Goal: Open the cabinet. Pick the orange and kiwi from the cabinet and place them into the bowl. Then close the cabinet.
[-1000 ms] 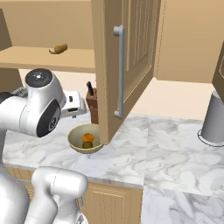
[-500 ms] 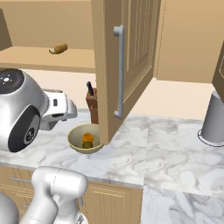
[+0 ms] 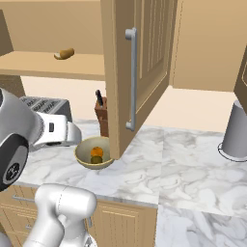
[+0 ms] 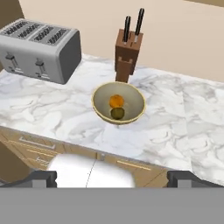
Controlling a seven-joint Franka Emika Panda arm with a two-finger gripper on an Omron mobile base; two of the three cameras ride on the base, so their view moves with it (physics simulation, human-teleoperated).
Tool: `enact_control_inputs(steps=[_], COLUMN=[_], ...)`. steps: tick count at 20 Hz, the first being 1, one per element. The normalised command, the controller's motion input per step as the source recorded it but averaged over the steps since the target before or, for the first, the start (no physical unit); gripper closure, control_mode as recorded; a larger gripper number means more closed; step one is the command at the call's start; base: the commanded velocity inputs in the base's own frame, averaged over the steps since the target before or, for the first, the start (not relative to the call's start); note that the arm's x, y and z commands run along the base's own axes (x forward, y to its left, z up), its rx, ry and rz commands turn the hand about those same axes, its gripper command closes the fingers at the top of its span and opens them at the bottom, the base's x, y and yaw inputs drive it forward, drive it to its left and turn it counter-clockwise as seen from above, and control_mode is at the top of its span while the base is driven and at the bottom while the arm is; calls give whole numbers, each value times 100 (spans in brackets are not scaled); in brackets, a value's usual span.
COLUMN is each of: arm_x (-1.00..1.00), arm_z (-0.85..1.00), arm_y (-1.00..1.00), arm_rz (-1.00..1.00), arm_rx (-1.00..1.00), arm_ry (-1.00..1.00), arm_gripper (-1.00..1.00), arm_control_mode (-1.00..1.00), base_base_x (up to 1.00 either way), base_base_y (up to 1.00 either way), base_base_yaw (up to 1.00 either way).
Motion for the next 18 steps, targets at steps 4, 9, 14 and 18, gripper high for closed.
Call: enact_control_inputs(steps=[4,9,14,18], arm_x=[-63,-39,-12,-12], arm_z=[5,3,0,0], arm_y=[-28,-26,-25,-31], arm_rz=[-4,-8,-11,-12], arm_rx=[0,0,0,0], arm_ry=[-11,-4,-5,-10], arm_gripper=[-100,-100,-100,-100], arm_control_mode=[-100,-100,-100,-100], base_base_x=[0,0,0,0], base_base_y=[0,0,0,0], base_base_yaw=[0,0,0,0])
